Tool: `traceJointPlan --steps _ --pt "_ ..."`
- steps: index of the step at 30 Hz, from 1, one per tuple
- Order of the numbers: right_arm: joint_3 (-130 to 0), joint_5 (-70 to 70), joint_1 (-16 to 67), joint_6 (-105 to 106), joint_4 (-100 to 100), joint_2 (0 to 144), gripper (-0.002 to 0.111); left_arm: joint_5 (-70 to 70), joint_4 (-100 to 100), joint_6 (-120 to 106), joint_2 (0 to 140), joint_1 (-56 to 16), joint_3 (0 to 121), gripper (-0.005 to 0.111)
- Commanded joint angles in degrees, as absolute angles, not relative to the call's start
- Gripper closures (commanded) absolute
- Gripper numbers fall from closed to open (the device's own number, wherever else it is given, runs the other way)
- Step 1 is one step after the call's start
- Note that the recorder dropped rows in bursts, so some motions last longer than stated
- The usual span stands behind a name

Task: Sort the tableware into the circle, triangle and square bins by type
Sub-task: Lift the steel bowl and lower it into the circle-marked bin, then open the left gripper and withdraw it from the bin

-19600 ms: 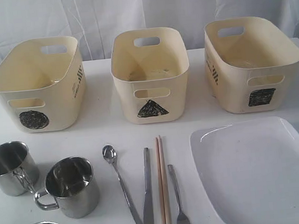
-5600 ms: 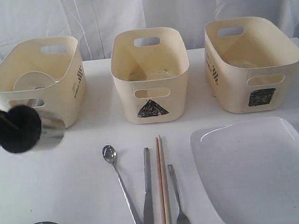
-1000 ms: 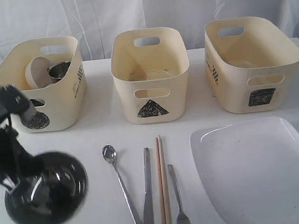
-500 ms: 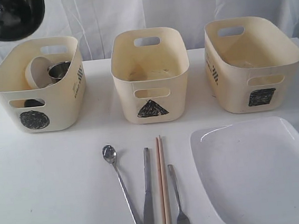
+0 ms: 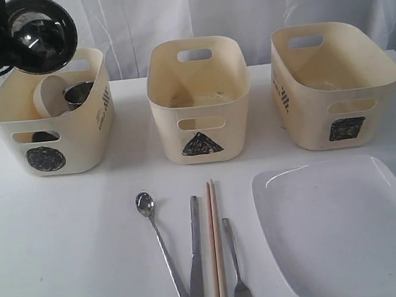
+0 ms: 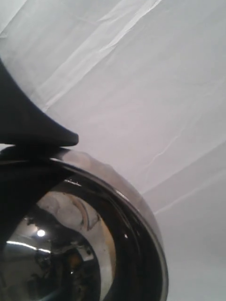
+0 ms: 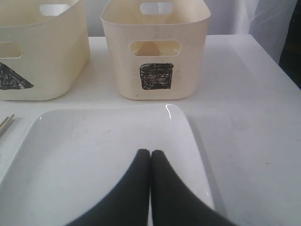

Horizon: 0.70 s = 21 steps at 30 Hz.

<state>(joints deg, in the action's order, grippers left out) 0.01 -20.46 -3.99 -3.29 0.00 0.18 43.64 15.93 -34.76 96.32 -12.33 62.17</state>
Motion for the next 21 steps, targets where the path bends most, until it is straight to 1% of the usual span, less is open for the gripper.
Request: traceJointPlan --steps 1,4,6,8,13,16,19,21 --pt "0.0 -19.6 -3.7 -2.8 0.0 0.0 0.108 39.0 16.5 -32.8 102.5 -10.3 67.5 0.107" --pt "0.0 -19.6 -3.7 -2.8 0.0 0.0 0.108 38.8 15.6 -33.0 104.1 -10.3 69.8 0.107" --pt "0.0 -19.6 -3.7 -2.8 0.0 0.0 0.108 38.2 14.8 -33.0 104.6 -10.3 70.9 0.101" --pt "0.0 -19.6 -3.7 -2.8 0.0 0.0 0.108 36.3 14.3 -33.0 104.7 -10.3 71.8 0.093" --pt "0.0 -19.6 -3.7 -2.8 0.0 0.0 0.108 35.9 14.3 -32.6 104.7 -10.3 72.1 0.064" --pt "0.0 -19.6 -3.7 -2.8 0.0 0.0 0.108 35.9 14.3 -28.9 104.7 -10.3 72.1 0.050" --pt "0.0 -19.6 -3.7 -2.8 0.0 0.0 0.108 35.8 14.3 -27.9 104.7 -10.3 72.1 0.042" --pt "0.0 -19.6 -3.7 -2.8 0.0 0.0 0.108 35.4 14.3 -27.9 104.3 -10.4 72.1 0.040"
